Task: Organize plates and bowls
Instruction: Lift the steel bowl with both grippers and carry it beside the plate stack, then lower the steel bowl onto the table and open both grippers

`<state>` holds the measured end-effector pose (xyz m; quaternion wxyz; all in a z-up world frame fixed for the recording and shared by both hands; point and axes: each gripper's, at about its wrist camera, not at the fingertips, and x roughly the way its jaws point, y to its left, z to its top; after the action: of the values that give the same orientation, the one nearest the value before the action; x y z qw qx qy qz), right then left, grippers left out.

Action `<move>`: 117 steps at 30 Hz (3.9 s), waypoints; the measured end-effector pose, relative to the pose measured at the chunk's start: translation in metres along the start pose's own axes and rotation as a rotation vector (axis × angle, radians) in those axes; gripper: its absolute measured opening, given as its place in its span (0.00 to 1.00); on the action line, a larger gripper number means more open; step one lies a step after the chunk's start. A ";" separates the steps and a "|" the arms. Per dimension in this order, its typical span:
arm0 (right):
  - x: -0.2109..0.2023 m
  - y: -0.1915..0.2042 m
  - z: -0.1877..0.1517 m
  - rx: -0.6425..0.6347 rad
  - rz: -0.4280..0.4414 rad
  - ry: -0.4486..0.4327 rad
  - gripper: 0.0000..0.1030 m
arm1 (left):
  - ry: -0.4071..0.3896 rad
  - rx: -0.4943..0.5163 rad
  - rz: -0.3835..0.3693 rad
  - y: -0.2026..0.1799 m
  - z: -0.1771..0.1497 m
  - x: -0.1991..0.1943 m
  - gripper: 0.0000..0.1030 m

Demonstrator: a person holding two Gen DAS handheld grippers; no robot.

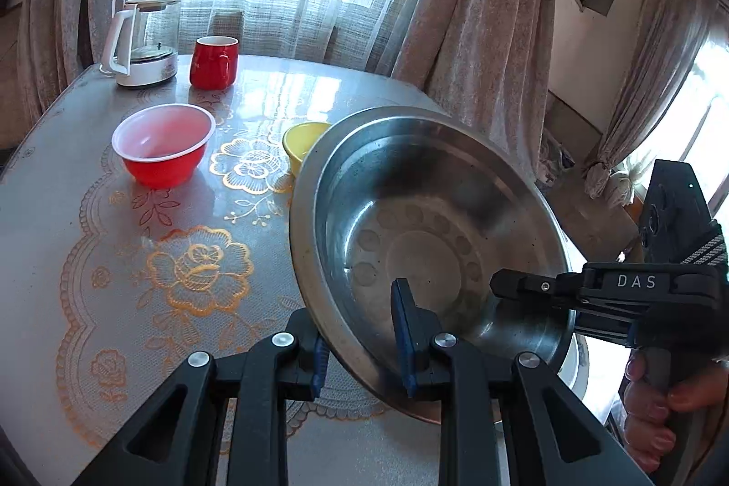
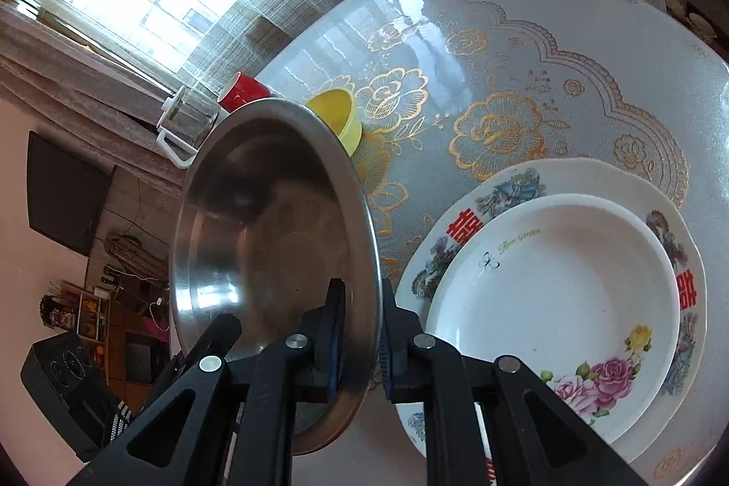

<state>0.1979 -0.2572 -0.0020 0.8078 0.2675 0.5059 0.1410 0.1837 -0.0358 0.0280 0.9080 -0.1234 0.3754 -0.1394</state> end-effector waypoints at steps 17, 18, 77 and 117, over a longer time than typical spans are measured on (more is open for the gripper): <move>0.032 0.018 -0.052 0.003 0.009 0.089 0.14 | 0.048 -0.033 0.063 0.043 -0.063 -0.042 0.24; 0.035 0.020 -0.054 0.004 0.006 0.094 0.14 | 0.053 -0.031 0.066 0.043 -0.065 -0.042 0.24; 0.043 0.027 -0.090 -0.045 -0.040 0.001 0.14 | 0.099 -0.078 0.129 0.057 -0.081 -0.021 0.25; -0.016 0.042 -0.104 -0.112 -0.106 -0.266 0.23 | -0.022 0.005 0.243 0.039 -0.066 -0.054 0.56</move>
<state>0.1002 -0.2003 -0.0019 0.8878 0.2113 0.3990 0.0894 0.1057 0.0113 0.0051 0.9225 -0.0764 0.3773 -0.0279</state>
